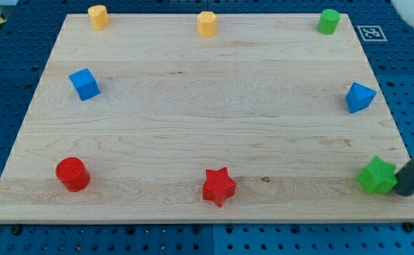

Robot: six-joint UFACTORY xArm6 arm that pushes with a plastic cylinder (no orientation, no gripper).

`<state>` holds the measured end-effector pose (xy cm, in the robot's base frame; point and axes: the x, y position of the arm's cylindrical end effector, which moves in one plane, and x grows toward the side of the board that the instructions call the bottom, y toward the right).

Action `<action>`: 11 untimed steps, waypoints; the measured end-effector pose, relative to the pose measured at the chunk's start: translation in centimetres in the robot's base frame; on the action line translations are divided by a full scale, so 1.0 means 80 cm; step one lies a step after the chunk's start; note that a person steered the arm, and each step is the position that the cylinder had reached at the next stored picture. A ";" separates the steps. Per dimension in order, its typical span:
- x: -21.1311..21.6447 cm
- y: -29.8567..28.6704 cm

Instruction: Place the green star above the red star

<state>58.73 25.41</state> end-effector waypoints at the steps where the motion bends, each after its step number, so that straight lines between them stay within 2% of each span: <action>1: -0.002 -0.024; 4: -0.042 -0.051; 7: -0.029 -0.088; 9: -0.042 -0.118; 11: -0.045 -0.214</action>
<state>55.14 8.27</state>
